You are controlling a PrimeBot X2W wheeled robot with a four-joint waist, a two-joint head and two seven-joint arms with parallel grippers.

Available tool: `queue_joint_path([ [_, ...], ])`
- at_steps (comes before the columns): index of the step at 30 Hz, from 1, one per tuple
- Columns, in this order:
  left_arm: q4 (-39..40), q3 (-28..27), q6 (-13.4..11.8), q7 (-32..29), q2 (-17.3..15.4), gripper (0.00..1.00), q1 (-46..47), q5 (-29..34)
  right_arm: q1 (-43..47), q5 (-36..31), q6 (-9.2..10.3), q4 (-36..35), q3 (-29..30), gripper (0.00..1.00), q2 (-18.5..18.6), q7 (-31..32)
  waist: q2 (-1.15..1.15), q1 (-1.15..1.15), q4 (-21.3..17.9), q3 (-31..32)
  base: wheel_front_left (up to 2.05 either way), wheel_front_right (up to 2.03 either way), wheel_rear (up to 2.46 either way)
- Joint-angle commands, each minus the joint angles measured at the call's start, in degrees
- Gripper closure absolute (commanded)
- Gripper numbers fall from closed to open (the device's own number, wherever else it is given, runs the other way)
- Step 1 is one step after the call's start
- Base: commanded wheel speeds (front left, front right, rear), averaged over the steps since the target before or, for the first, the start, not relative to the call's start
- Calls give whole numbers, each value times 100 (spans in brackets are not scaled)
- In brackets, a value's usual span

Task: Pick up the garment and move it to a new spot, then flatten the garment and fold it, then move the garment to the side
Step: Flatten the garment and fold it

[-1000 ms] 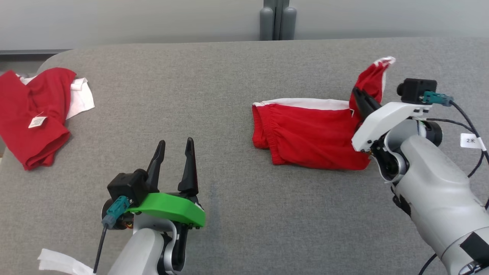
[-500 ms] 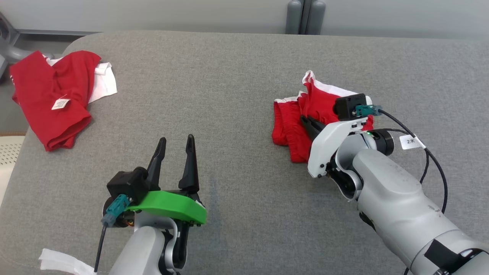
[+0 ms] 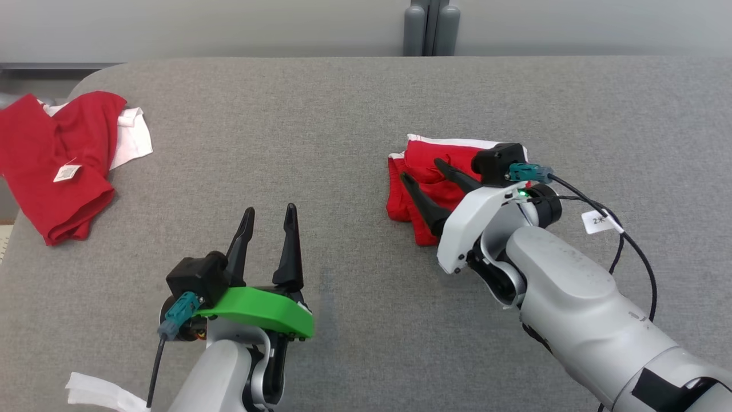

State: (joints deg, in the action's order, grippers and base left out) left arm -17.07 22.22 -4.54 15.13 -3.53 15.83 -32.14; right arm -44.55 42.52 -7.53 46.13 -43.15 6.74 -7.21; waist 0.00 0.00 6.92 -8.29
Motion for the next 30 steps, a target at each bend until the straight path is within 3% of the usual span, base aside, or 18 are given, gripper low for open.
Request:
queue_joint_path([
  [1,-16,-5,16,2,0,0,-83,33,88,18,8,-88,40,0,113,-92,0,0,-80,47,0,0,0],
  [12,0,113,51,2,31,0,-27,32,-110,-280,7,42,619,0,764,-201,0,0,-54,-77,0,0,0],
  [13,3,125,52,3,33,0,8,23,-146,-349,7,114,609,42,866,-142,0,0,-10,-117,0,0,0],
  [14,10,138,54,2,35,0,41,17,-176,-371,8,159,601,62,937,-99,0,0,29,-154,0,0,0],
  [17,44,158,58,2,42,0,137,5,-288,-475,7,258,429,100,1163,122,0,0,169,-296,0,0,0],
  [23,97,177,62,2,52,0,256,9,-466,-347,8,178,-245,100,1681,590,0,0,427,-583,0,0,0],
  [30,108,168,76,2,59,0,335,-3,-540,309,8,-276,-1283,100,2186,926,0,0,573,-739,0,0,0],
])
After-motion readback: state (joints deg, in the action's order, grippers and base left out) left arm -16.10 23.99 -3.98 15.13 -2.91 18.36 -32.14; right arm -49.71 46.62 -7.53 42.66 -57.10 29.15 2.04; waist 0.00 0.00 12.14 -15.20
